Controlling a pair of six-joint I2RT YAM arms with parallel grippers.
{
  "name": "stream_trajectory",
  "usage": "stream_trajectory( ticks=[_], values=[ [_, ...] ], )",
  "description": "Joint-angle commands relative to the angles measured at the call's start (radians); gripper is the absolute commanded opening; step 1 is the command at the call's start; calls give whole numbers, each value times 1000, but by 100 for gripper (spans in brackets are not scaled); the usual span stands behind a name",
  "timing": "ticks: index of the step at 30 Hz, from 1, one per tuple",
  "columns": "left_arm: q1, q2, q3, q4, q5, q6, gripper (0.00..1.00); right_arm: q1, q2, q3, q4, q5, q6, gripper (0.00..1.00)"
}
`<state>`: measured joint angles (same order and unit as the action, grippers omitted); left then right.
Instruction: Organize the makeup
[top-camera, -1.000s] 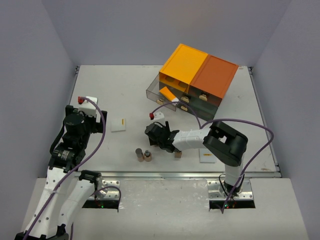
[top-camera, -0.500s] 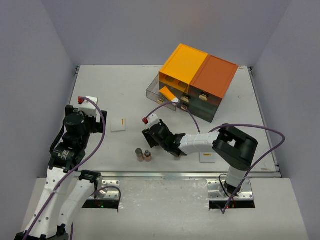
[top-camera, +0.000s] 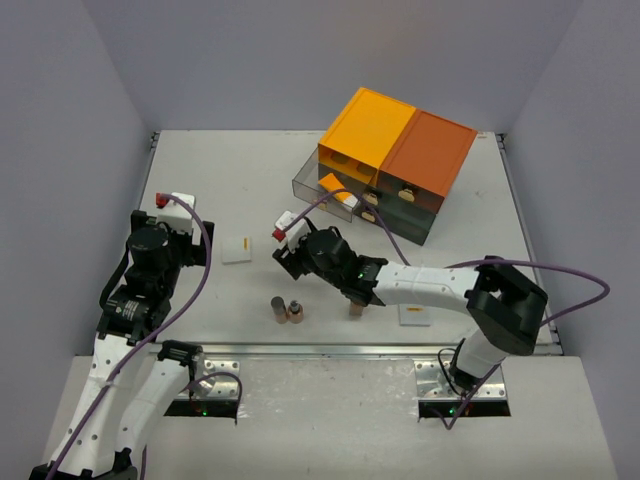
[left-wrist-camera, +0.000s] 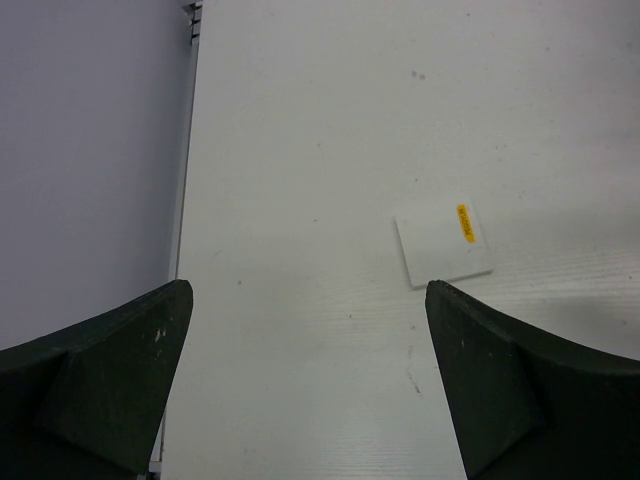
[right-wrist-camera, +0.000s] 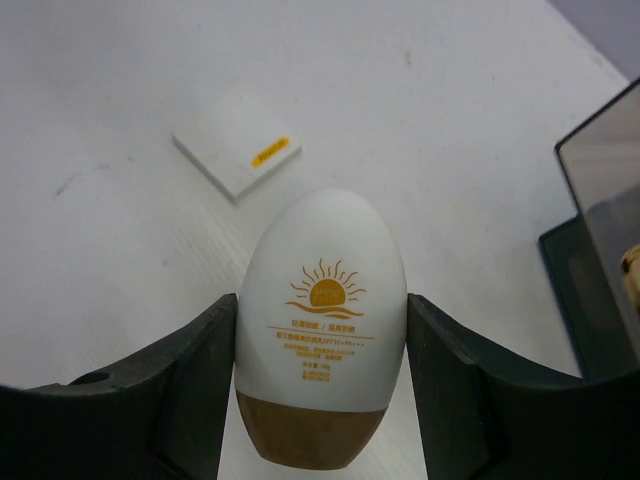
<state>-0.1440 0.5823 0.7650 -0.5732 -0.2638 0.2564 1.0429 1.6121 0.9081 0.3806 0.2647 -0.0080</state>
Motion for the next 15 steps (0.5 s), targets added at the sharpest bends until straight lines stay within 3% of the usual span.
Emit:
stream_trajectory(
  ticks=[1,6,15],
  values=[
    [7,-8,30,29,12,1,100,-11,-83,121,85,-70,-120,22],
    [7,-15,28,29,9,0,100,-58,-77,287,37,-40,-211,22],
    [7,-18,28,26,12,2,100,-302,44,532,-178,-65,-204,22]
  ],
)
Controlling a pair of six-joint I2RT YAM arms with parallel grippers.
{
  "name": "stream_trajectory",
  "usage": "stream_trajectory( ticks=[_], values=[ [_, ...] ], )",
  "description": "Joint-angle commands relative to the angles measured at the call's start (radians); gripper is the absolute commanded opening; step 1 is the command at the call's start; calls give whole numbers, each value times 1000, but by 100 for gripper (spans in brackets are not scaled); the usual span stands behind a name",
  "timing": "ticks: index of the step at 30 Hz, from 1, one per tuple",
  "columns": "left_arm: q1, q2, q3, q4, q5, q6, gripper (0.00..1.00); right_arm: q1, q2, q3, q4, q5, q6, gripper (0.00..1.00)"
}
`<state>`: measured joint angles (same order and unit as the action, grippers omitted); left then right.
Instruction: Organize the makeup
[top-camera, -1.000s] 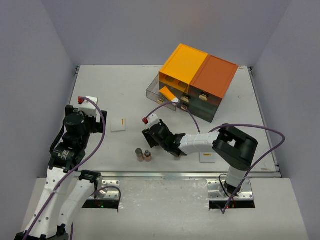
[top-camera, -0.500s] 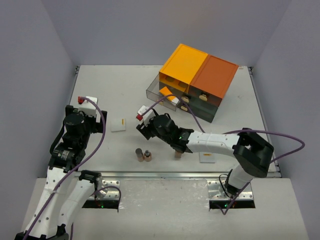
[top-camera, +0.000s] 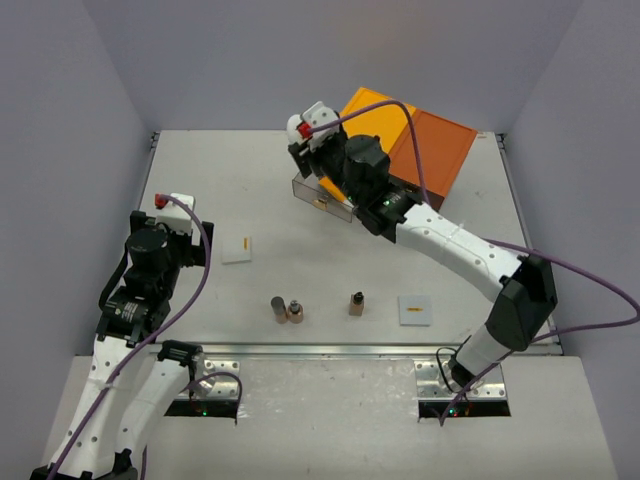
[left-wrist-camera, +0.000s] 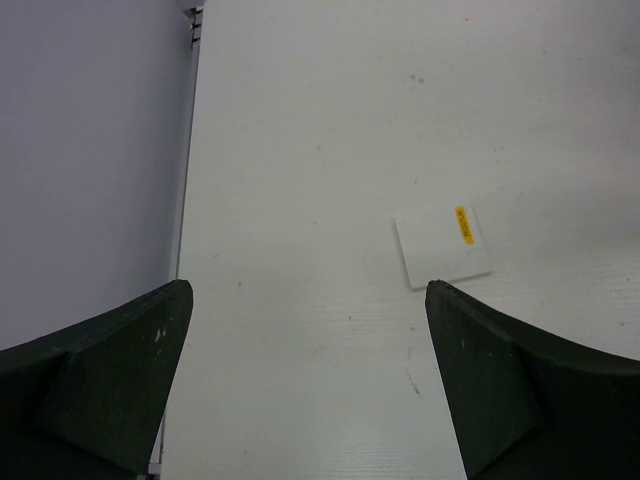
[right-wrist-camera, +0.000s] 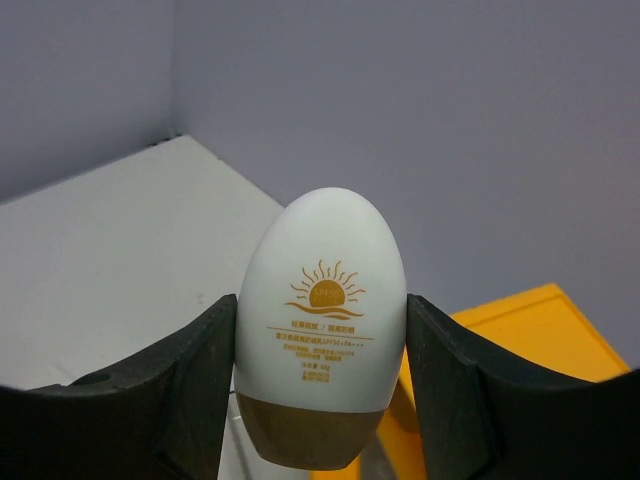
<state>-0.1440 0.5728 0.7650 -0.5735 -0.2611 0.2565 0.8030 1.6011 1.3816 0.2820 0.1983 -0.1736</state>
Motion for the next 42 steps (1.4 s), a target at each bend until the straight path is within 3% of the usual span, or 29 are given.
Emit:
stream_trajectory(
  ticks=[1,15,19,24,28,35,40,42],
  values=[
    [7,-8,28,27,10,1,100,-73,65,58,-84,2,-58,22],
    [6,-3,25,27,8,1,100,-142,106,7,-188,-16,-194,33],
    [7,-2,25,29,8,1,100,-145,116,-7,-221,-16,-216,49],
    [7,-1,25,27,10,3,100,-145,128,-10,-224,46,-243,79],
    [7,2,25,29,13,3,100,-148,138,17,-225,128,-262,92],
    [6,46,60,31,37,69,100,-148,90,130,-345,119,-145,92],
    [6,178,201,35,110,181,99,-152,11,193,-469,118,-44,95],
    [6,264,270,44,157,182,96,-170,4,258,-594,136,31,97]
  ],
)
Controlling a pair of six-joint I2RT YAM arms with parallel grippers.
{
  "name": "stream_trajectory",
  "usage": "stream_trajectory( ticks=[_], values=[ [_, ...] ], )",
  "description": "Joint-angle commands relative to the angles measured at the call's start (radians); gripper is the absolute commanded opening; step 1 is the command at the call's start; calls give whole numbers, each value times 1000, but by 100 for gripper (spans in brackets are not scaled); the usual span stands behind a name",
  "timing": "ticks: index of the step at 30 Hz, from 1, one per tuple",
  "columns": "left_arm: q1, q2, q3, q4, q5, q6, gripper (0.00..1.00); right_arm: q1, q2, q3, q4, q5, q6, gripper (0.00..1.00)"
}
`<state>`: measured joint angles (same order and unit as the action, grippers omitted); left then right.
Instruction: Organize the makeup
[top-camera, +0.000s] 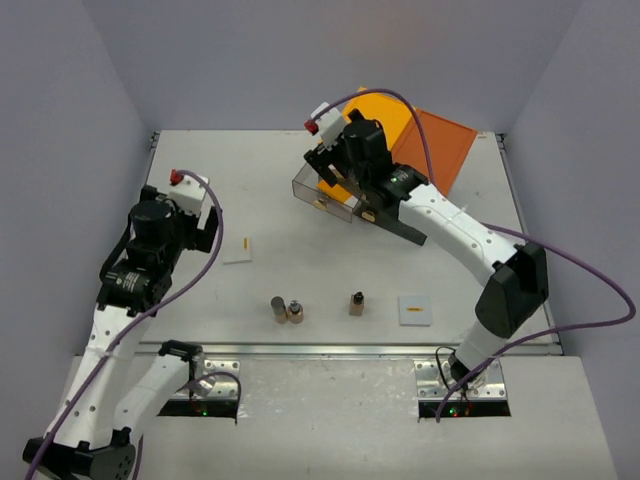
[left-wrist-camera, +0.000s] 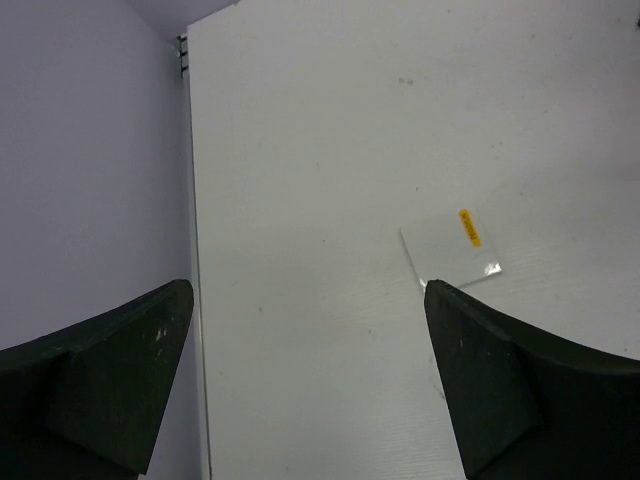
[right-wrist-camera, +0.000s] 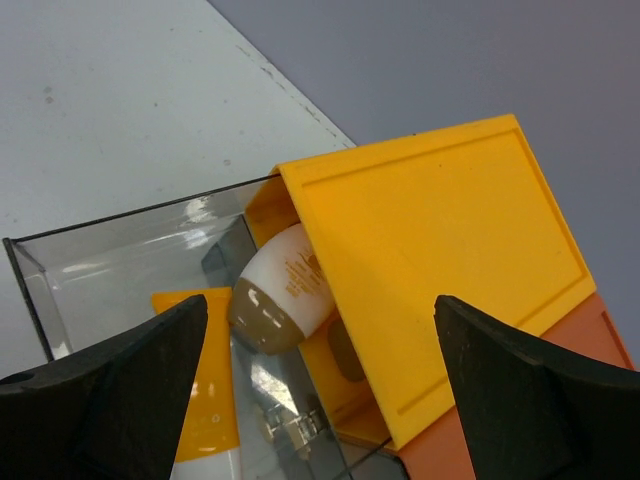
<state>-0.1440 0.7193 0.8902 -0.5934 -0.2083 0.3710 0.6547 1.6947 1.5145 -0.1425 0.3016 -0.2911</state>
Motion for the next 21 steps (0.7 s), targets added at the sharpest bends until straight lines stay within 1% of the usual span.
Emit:
stream_trajectory(
  ticks=[1,3,4,5,6,7,8,10,11,14,17,21],
  values=[
    [4,118,145,70,124,68,96,-36,-87,125,-170,33,176,97],
    [-32,253,209,97,138,42,94,-105,-82,189,-269,19,284,97],
    [-83,285,217,115,97,40,92,-150,-81,195,-309,7,349,97],
    [-136,350,223,128,49,42,92,-183,-77,210,-333,-5,383,97],
    [-194,354,228,138,-5,54,92,-210,-76,211,-351,-14,417,97],
    [-257,413,231,147,-49,75,92,-241,-75,213,-369,-23,447,97],
    [-361,448,236,151,-104,123,94,-292,-77,208,-384,-42,477,97],
    [-453,539,287,155,-132,165,96,-362,-93,164,-387,-65,545,97],
    [-459,564,312,150,-120,167,97,-380,-96,152,-388,-67,571,97],
    [-460,644,389,156,-96,182,97,-421,-100,107,-384,-62,584,97],
    [-466,682,407,182,-72,198,97,-431,-89,92,-378,-50,579,97],
    [-477,755,428,246,-79,220,97,-434,-61,83,-350,-78,562,97]
  ],
)
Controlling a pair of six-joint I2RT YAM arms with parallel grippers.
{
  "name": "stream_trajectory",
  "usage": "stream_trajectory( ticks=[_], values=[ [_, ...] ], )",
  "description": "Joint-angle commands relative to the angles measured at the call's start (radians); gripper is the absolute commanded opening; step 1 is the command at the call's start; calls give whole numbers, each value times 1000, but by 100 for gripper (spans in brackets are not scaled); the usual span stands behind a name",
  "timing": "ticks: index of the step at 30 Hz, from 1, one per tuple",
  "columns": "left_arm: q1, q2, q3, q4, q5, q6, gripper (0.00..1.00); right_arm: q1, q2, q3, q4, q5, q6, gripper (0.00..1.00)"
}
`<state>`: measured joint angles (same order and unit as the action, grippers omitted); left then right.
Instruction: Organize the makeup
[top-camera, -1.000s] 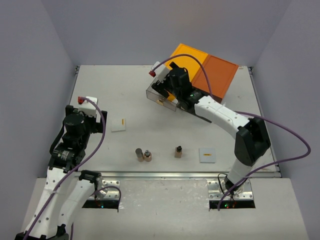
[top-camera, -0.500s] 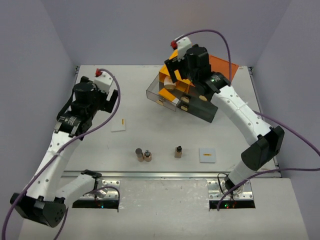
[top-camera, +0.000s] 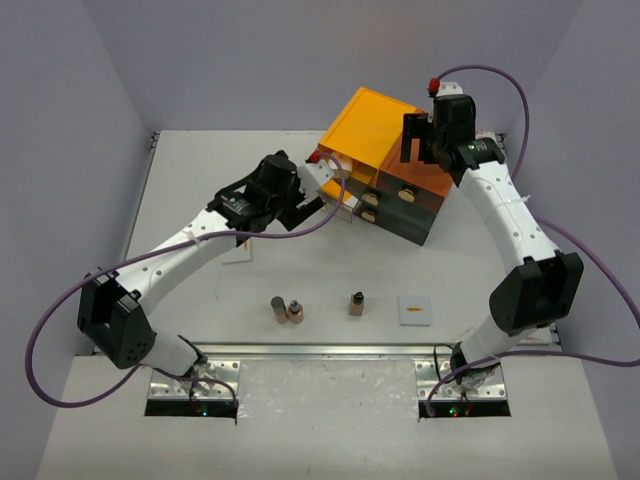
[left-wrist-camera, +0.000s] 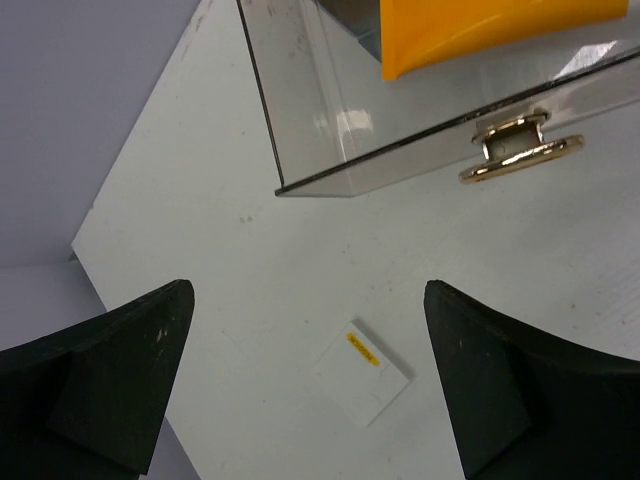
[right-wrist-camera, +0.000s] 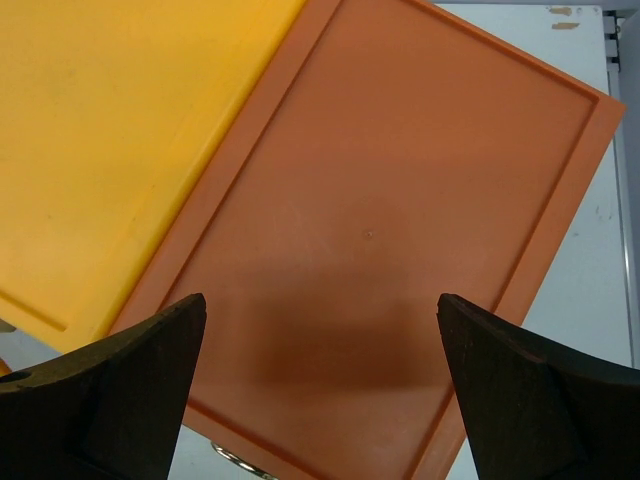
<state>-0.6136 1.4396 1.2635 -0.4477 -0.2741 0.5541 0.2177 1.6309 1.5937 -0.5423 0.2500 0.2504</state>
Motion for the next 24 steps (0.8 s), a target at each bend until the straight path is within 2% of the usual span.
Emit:
stream_trajectory(
  ticks=[1,11,17,24],
  values=[
    [-7,52,56,125,-31,41,98,3,8,0,65,-28,20,97],
    [-8,179,55,341,-148,82,99,4,28,-59,168,-11,6,97],
    [-14,317,193,385,-193,-44,100,3,42,-90,188,-36,-1,96],
    [-14,457,338,464,-233,-106,100,3,44,-120,194,-33,-15,96]
  ],
)
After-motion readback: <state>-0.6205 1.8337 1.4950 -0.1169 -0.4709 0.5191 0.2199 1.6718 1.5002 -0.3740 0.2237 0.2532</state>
